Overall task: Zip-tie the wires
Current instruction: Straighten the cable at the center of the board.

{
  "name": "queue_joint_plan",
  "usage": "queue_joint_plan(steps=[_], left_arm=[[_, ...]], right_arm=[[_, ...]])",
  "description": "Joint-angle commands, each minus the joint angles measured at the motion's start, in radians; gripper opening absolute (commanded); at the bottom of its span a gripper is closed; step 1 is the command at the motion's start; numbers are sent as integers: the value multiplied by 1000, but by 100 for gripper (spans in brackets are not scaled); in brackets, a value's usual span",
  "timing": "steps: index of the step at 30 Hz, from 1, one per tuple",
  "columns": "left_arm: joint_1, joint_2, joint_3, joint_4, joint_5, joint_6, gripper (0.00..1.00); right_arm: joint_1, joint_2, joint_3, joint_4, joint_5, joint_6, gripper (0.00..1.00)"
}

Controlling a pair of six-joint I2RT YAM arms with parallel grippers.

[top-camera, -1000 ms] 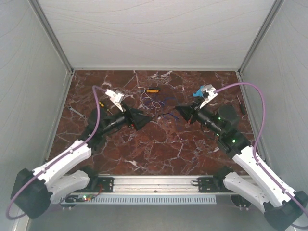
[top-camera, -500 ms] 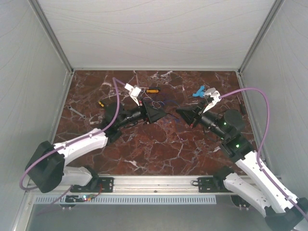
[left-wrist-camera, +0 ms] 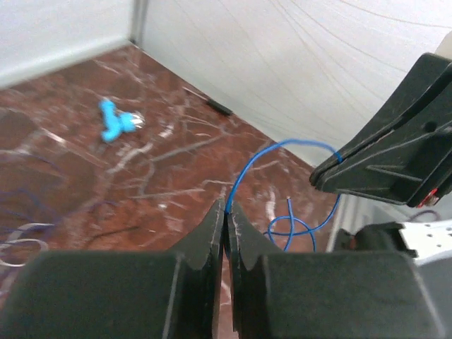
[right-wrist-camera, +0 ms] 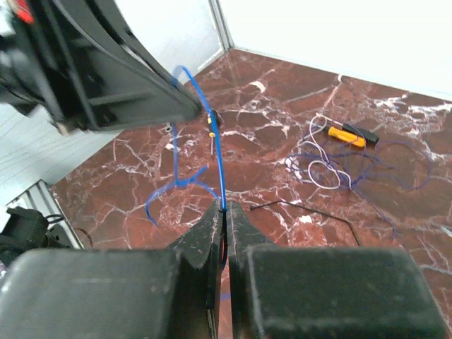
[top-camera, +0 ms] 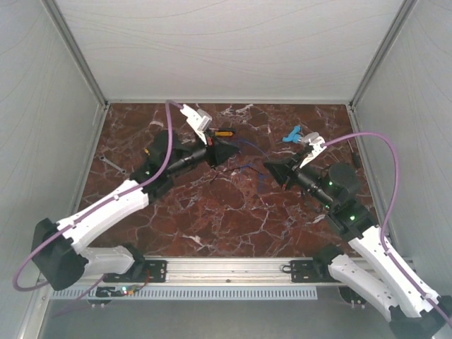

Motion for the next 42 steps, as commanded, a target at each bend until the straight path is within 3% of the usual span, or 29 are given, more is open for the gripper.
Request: queue_joint_plan(steps=[1, 8, 13, 19, 29, 42], left_arm=[[-4, -74, 140, -279, -128, 286, 0], [-6, -148, 233, -488, -311, 547, 0], [-6, -206, 210, -464, -408, 646, 0], [-6, -268, 184, -396, -466, 664, 0], [-6, -304, 290, -460, -423, 611, 0], [-6, -265, 464, -500, -508, 615, 0]], right_arm=[[2, 9, -9, -46, 41, -2, 0], [3, 68, -45, -55, 2, 24, 0], [3, 111, -63, -34, -7, 43, 0], [5, 178, -80, -43, 16, 37, 0], [18, 298, -134, 52, 38, 66, 0], [36, 362, -159, 49, 98, 72, 1]])
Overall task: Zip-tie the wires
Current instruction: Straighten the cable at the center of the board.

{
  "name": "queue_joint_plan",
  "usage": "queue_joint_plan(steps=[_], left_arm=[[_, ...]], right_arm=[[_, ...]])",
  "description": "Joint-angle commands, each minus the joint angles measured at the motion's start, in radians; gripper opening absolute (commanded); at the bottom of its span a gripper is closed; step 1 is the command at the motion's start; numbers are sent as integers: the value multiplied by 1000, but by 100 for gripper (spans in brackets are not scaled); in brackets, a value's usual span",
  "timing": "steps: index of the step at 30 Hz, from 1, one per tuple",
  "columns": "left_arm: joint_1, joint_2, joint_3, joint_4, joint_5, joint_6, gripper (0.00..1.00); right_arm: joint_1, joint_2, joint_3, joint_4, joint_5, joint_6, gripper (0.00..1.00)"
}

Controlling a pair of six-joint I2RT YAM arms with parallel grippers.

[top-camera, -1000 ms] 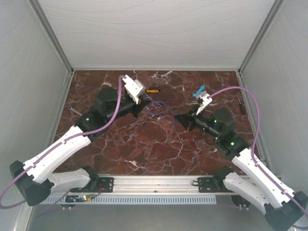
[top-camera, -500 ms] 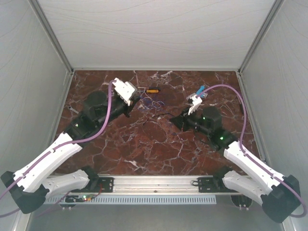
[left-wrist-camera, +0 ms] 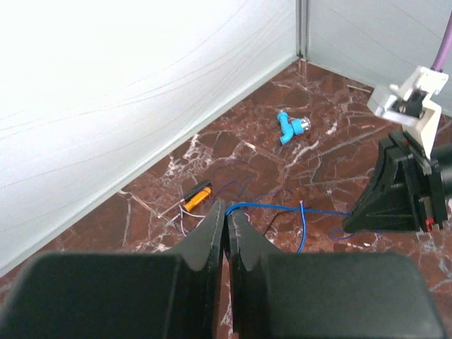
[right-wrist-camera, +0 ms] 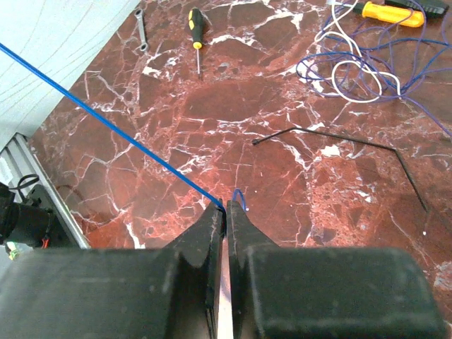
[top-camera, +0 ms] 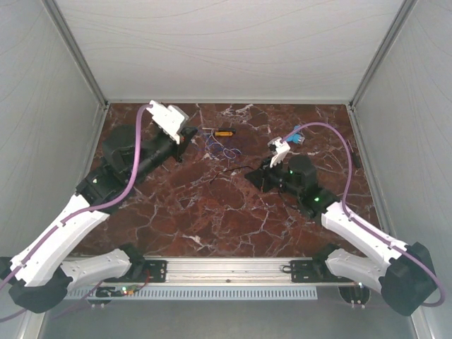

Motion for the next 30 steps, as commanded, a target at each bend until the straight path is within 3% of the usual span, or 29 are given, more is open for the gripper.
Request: queue_joint_plan(steps=[1, 23, 30], left_arm=[[14, -8, 150, 141, -90, 4, 0], [14, 125, 374, 131, -150, 64, 0], [15, 141, 347, 135, -158, 59, 0]], right_arm=[[-4, 17, -47, -101, 88, -5, 1], [-3, 28, -107, -155, 132, -4, 2], [-5, -28, -132, -174, 188, 11, 0]])
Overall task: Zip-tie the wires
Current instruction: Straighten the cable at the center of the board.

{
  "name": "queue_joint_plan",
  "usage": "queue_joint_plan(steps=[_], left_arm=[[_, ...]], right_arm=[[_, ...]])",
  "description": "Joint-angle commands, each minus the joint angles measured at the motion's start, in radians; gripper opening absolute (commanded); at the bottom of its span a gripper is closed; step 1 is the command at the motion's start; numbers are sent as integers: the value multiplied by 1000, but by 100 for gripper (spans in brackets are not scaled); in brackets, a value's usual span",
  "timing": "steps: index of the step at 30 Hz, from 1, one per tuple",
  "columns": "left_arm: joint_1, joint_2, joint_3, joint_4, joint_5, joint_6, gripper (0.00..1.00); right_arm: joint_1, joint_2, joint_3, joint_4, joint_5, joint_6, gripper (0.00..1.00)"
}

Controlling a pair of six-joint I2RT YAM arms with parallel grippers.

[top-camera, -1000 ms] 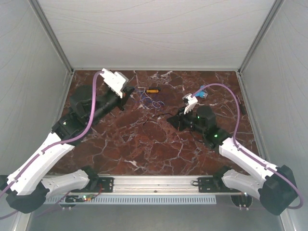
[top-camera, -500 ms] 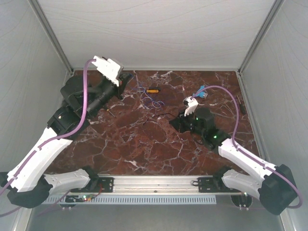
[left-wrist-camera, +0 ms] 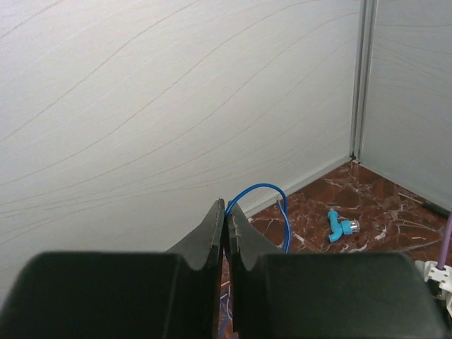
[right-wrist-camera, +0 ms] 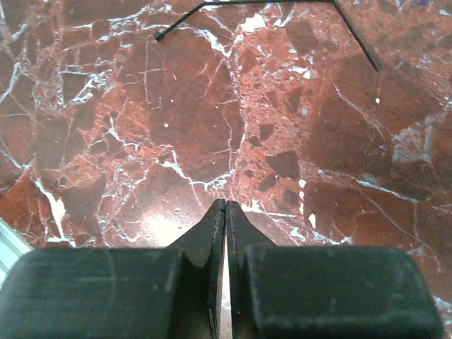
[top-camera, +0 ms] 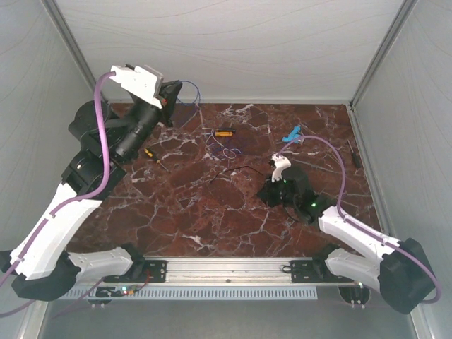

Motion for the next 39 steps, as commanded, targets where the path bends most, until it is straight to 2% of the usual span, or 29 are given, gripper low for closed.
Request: queue_joint_plan(steps=[1, 4, 11, 14, 16, 18, 19, 22, 28, 34, 39], left_arm=[[4, 9, -5, 56, -25, 8, 0], [5, 2, -63, 51, 2, -15, 0], [4, 24, -168, 46, 182, -113, 0], [2, 52, -198, 64, 279, -180, 0], [-8, 83, -207, 72, 352, -204, 0], [-42, 120, -214, 86, 392, -206, 0], [-63, 139, -217, 94, 406, -198, 0], [-129, 198, -236, 150, 428, -196, 0], [-226, 337, -223, 217, 490, -245, 0], [-317, 472, -179, 275, 553, -280, 0], [-369, 579, -144, 390, 654, -385, 0]], right_arm=[[-3, -73, -21, -26, 78, 15, 0], [-7, -146, -28, -52, 126, 23, 0], [-33, -276, 8, -168, 199, 52, 1], [-35, -374, 31, -214, 253, 84, 15], [-34, -446, 55, -251, 323, 101, 29], [-35, -513, 87, -286, 403, 112, 51], [-35, -544, 106, -302, 444, 114, 59], [-37, -620, 162, -334, 548, 107, 68], [-36, -716, 256, -362, 703, 83, 72], [-36, -802, 279, -339, 785, 12, 76], [-37, -847, 288, -342, 813, -5, 77]])
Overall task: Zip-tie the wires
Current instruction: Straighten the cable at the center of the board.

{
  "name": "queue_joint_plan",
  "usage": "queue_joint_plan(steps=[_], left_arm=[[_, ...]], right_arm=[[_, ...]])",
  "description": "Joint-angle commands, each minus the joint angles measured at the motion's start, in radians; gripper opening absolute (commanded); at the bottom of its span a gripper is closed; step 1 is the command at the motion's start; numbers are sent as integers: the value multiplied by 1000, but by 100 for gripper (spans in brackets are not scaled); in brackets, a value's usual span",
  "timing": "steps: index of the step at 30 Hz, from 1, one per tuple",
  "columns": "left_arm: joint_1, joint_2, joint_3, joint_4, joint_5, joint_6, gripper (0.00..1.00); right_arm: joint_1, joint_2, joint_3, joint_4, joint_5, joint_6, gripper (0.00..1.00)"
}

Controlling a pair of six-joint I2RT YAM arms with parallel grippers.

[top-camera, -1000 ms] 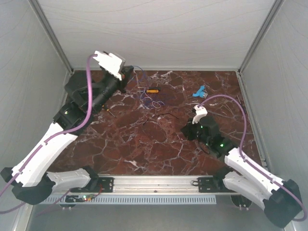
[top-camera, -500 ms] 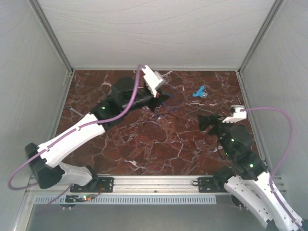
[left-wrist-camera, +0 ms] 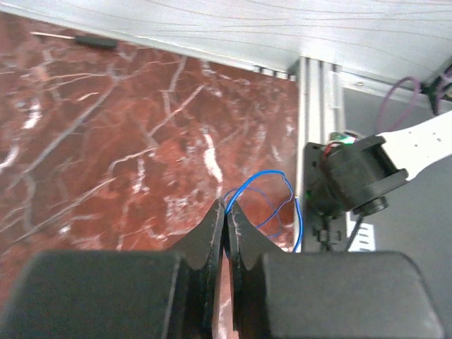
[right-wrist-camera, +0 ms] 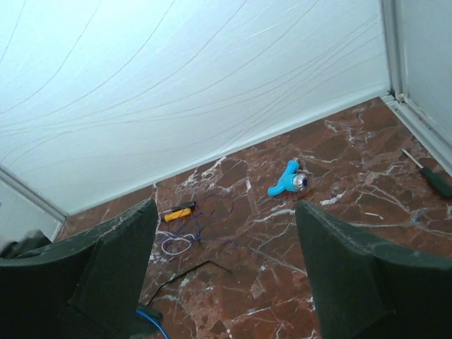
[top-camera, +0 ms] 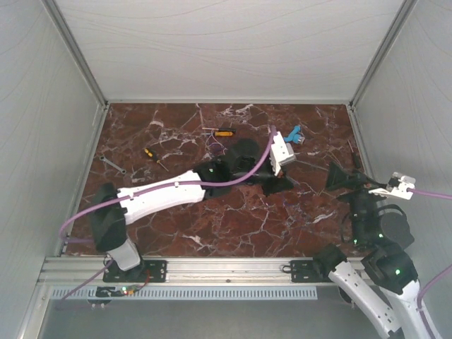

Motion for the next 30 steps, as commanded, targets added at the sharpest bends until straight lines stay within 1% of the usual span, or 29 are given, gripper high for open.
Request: queue_joint_plan(steps=[1, 4, 9, 15, 25, 30], left_arm=[[-41, 82, 89, 186, 124, -109, 0], [-64, 162, 139, 223, 152, -142, 0], [-85, 302, 245, 202, 160, -110, 0], [-81, 381, 275, 215, 136, -65, 0], [18, 489, 295, 286, 146, -123, 0], [76, 552, 327, 309, 162, -118, 0]], right_arm=[[-3, -44, 25, -5, 74, -32, 77], [-3, -63, 21, -3, 85, -42, 77], [-3, -72, 14, -13, 89, -45, 77], [-2, -73, 9, -32, 92, -47, 78], [-2, -59, -12, -30, 78, -49, 79], [-2, -38, -23, -24, 66, -49, 79]])
